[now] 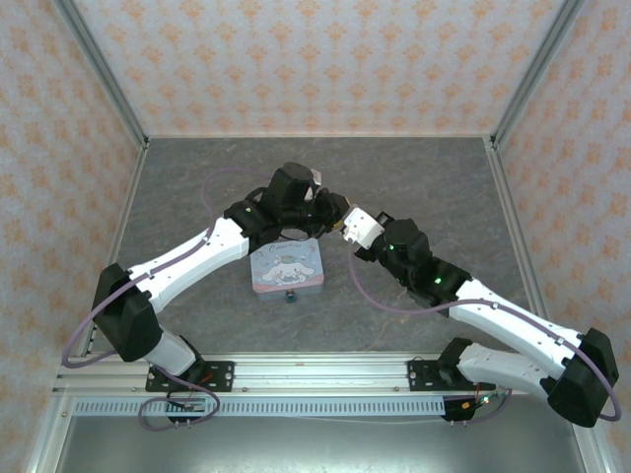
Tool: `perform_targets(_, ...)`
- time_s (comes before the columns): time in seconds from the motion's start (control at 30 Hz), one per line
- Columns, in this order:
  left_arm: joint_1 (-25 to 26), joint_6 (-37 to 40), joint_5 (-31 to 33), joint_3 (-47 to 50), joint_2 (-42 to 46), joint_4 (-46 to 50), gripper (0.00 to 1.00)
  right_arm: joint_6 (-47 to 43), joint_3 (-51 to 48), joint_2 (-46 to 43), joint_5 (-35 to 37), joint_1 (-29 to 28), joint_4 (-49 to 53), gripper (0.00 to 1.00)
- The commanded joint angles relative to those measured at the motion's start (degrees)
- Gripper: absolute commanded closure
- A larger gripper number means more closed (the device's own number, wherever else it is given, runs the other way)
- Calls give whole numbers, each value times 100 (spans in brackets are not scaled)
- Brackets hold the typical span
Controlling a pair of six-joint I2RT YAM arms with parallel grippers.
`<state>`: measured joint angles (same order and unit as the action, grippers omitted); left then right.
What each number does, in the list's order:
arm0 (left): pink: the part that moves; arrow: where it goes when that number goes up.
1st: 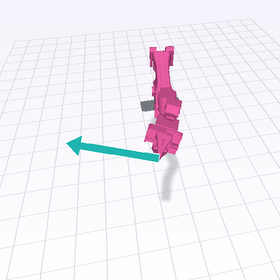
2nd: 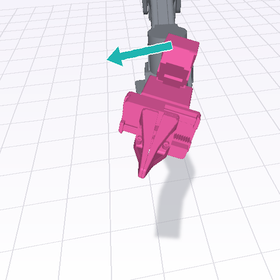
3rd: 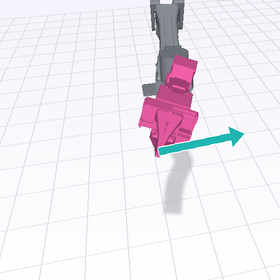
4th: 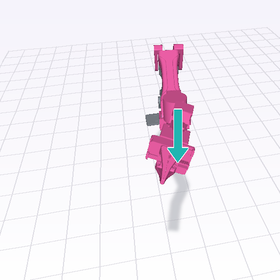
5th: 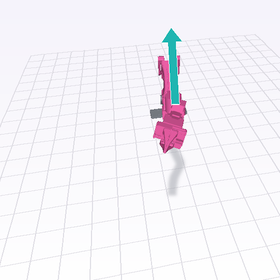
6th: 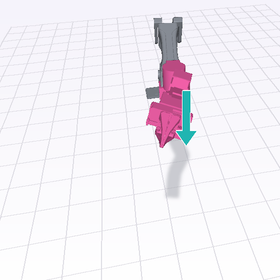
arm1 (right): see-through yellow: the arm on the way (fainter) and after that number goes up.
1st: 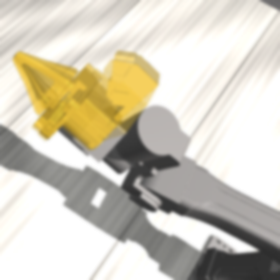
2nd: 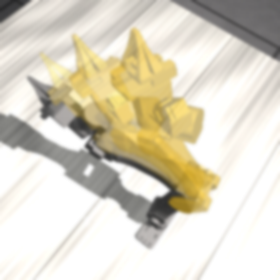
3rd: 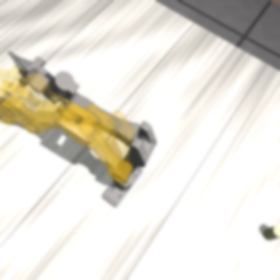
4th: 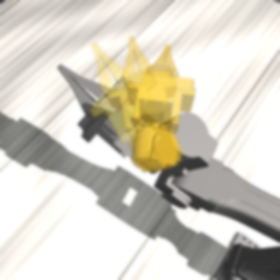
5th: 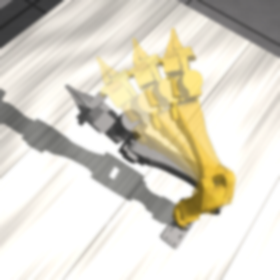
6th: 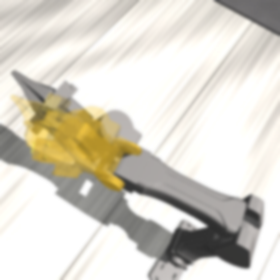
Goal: Unlock a padlock with a key
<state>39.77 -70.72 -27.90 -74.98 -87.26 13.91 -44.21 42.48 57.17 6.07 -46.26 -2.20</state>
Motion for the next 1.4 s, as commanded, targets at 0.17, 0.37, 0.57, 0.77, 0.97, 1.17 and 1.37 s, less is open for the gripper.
perform_targets(0.17,48,254,149,-277,8,164,99,193,-144,-311,49,-49,62,94)
perform_targets(0.37,33,904,278,-436,41,318,100,617,-389,-809,-417,3,331,60)
perform_targets(0.57,31,2197,276,-549,164,327,100,1789,-212,-1122,-2823,954,1005,40)
perform_targets(0.77,38,3559,72,-357,646,70,100,3626,-160,-973,-5941,2423,206,37)
perform_targets(0.97,33,4601,-161,-53,1219,-22,100,4863,196,-191,-7964,2969,-585,37)
perform_targets(1.17,38,4842,-438,195,1485,-253,100,4987,704,214,-8575,2934,-543,41)
perform_targets(1.37,35,4879,-571,245,1493,-304,100,4653,1012,331,-8546,2712,-230,44)
